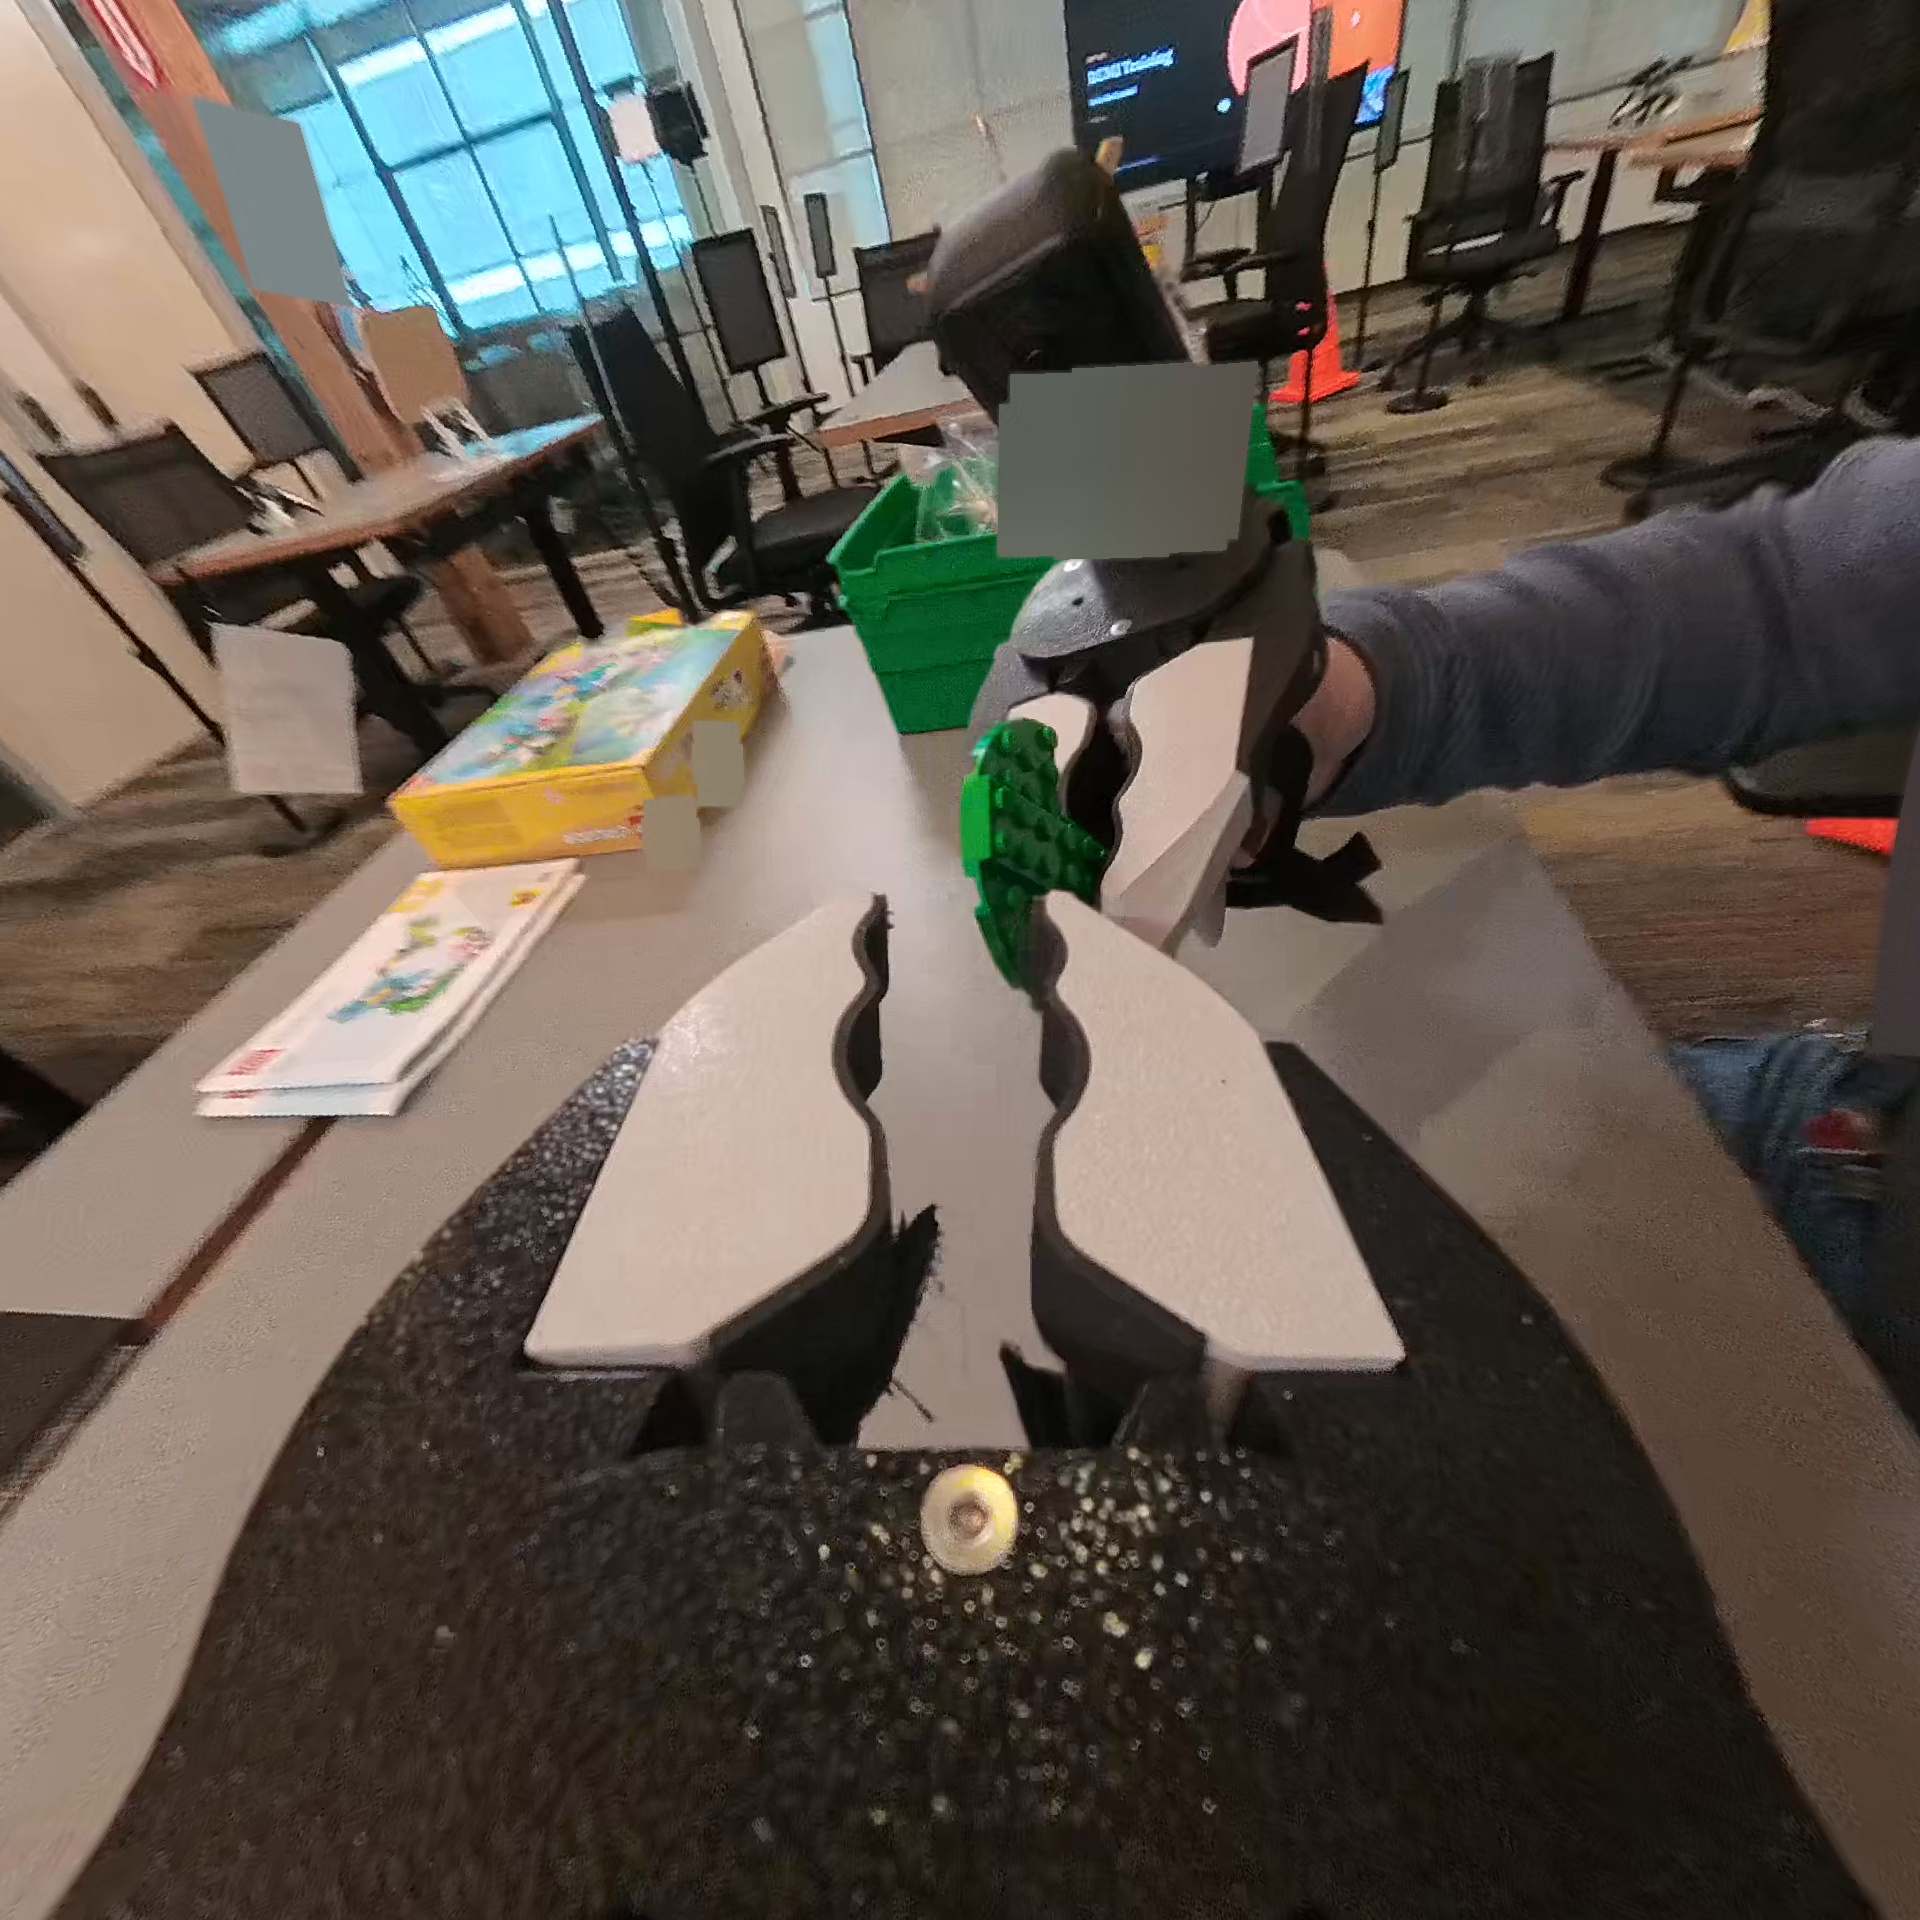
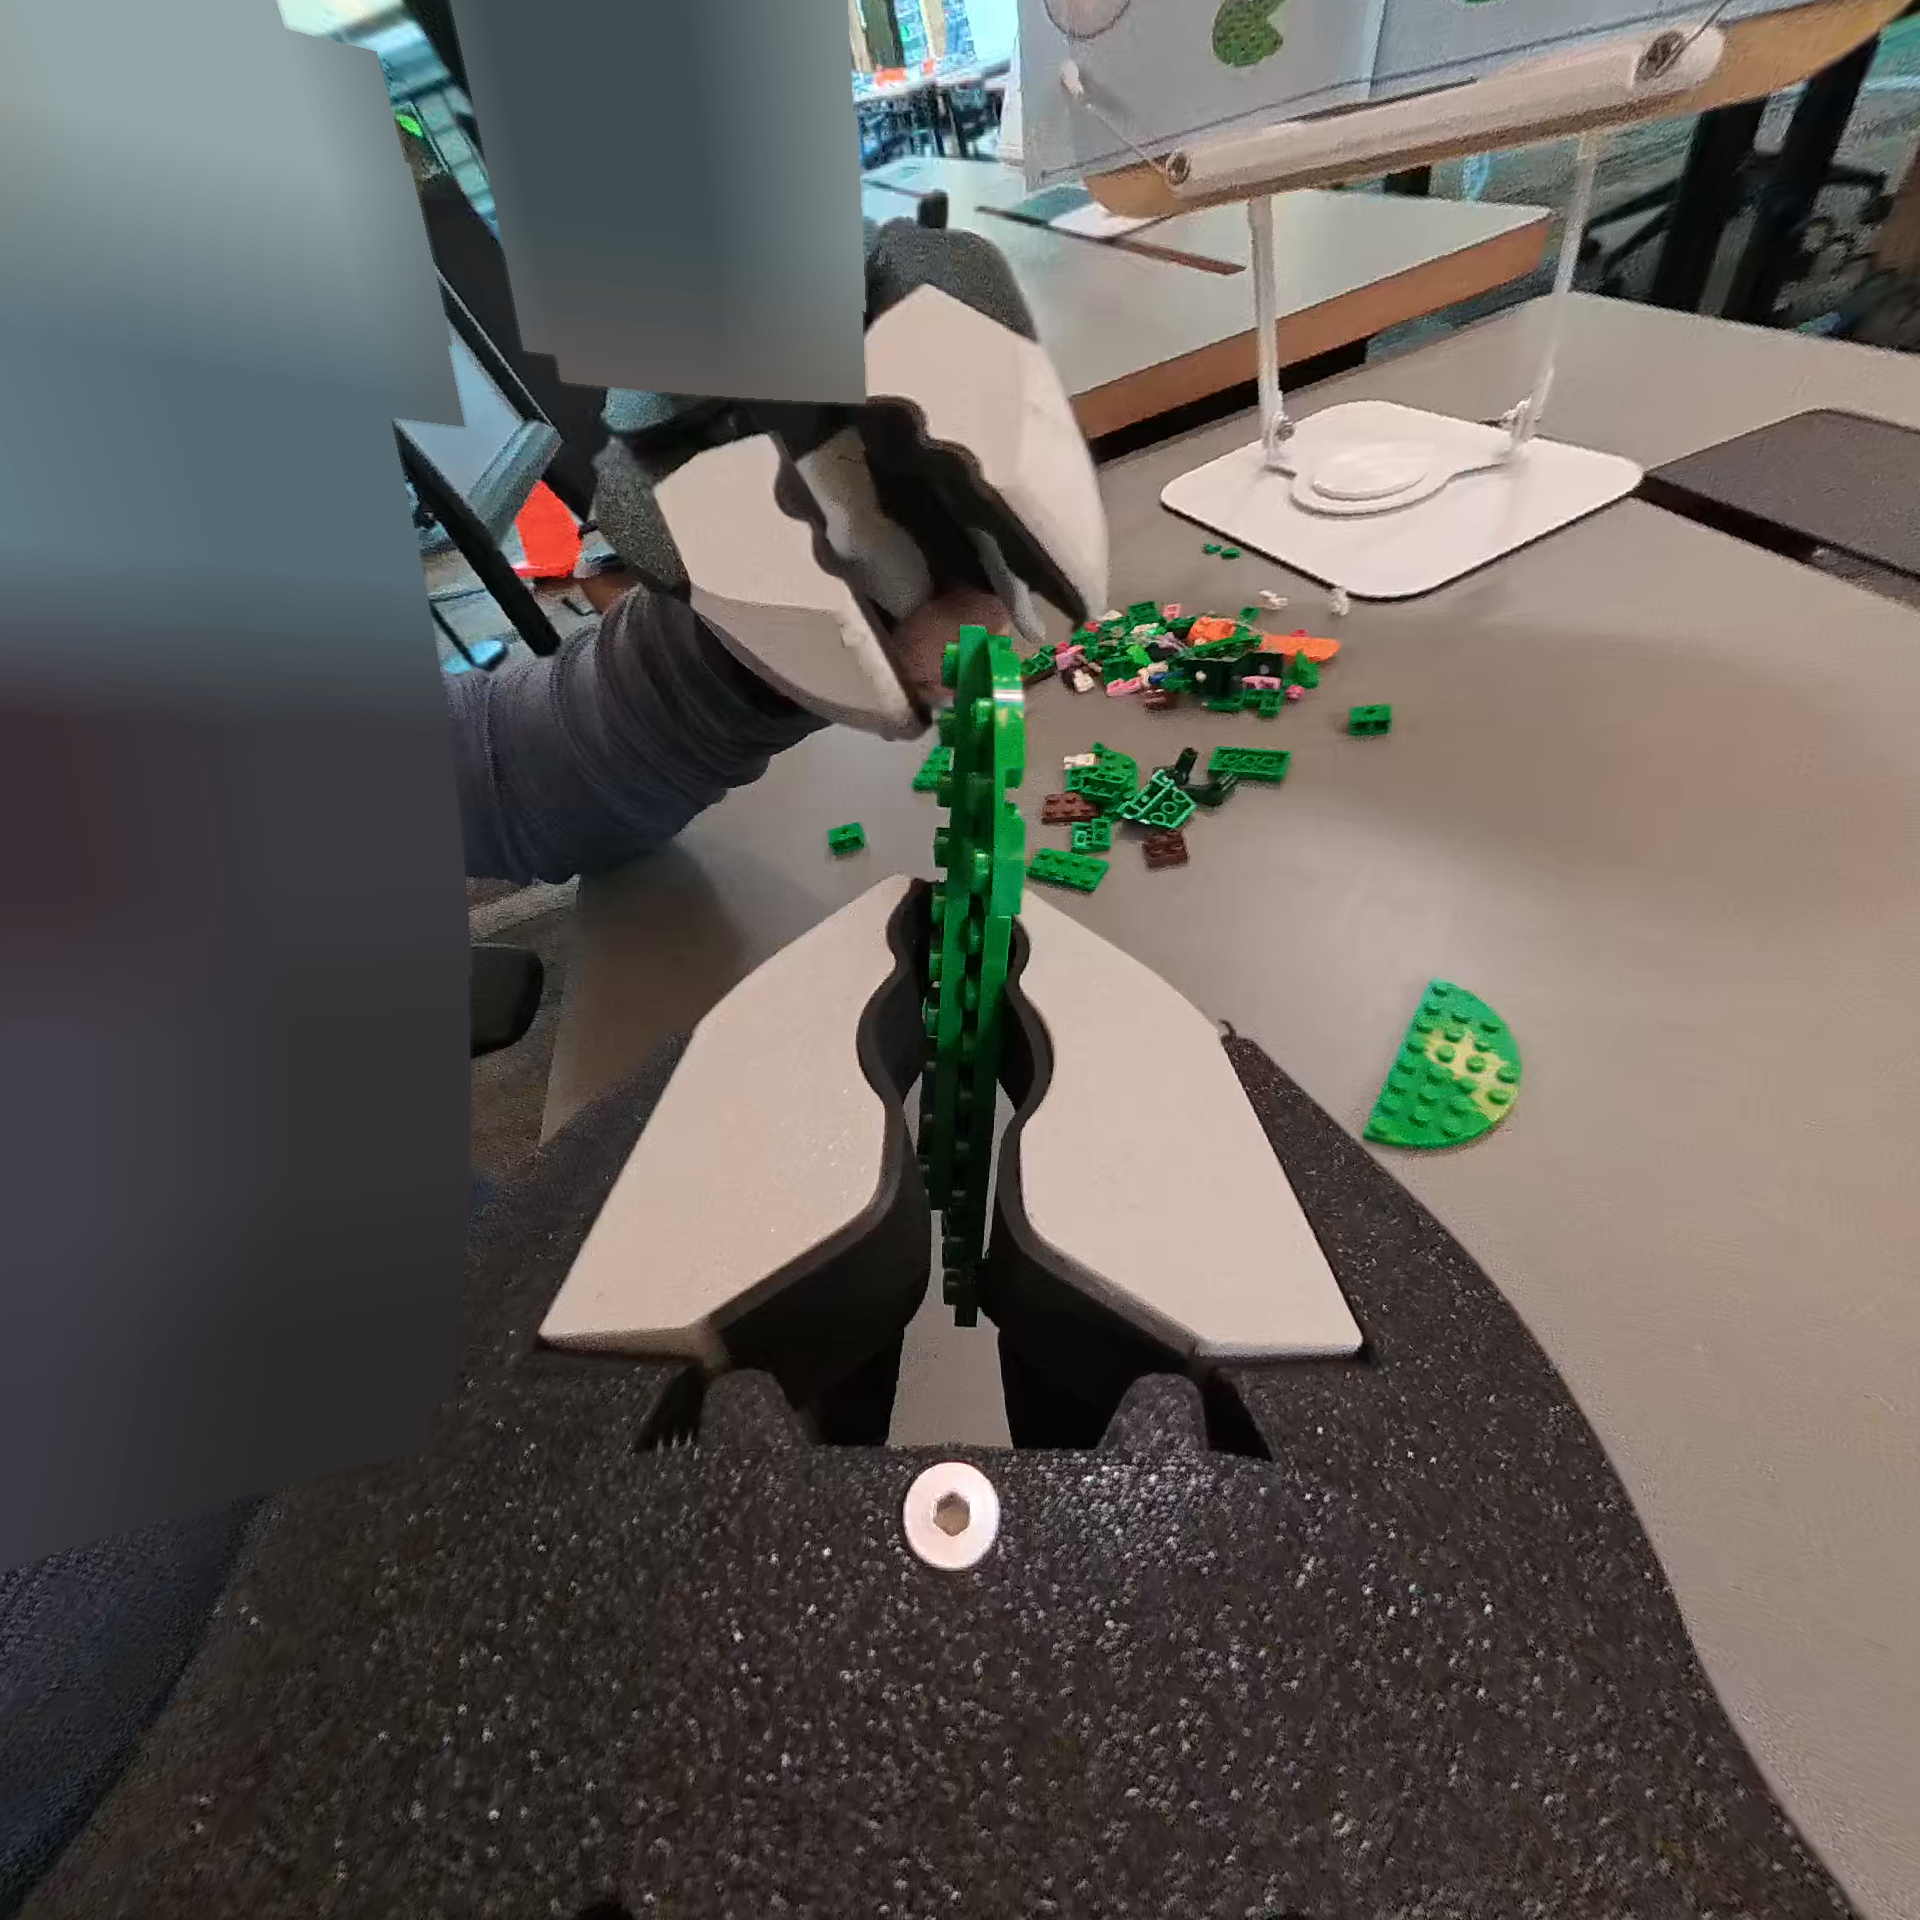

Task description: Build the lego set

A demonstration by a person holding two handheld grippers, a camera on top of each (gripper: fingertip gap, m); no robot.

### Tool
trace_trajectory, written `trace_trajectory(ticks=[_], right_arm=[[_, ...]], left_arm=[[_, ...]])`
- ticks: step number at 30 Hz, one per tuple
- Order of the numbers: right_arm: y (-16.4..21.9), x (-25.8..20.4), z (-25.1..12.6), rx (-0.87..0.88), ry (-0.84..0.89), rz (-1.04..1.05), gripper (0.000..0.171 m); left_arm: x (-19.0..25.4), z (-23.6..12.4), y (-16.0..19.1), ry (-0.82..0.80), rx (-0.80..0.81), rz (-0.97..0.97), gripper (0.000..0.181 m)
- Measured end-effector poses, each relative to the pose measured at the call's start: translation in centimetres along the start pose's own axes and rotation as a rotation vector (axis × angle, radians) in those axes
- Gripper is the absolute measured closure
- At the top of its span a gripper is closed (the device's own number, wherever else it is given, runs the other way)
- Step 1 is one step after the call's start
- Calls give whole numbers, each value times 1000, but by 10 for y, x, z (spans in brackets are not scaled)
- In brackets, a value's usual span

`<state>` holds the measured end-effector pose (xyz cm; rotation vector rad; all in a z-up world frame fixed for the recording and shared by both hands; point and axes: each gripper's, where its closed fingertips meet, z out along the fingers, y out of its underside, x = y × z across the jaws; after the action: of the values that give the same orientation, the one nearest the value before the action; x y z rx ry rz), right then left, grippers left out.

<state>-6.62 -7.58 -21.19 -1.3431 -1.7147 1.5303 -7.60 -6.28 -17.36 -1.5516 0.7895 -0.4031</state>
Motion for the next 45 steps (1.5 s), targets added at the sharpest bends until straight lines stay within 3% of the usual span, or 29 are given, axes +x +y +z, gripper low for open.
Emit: trace_trajectory(ticks=[2,8,16,24,45], right_arm=[[6,-2,4,-1,-22,11,162],[14,-2,11,-29,-26,1,162],[28,3,13,-138,19,-22,162],[25,2,6,-101,5,-55,162],[45,-3,13,-242,-23,-90,161]], left_arm=[[4,5,6,52,-18,-60,152],[15,9,15,144,-54,-86,169],[18,8,28,214,-138,-210,173],[22,7,29,269,-132,-290,176],[34,3,43,354,-257,-267,177]])
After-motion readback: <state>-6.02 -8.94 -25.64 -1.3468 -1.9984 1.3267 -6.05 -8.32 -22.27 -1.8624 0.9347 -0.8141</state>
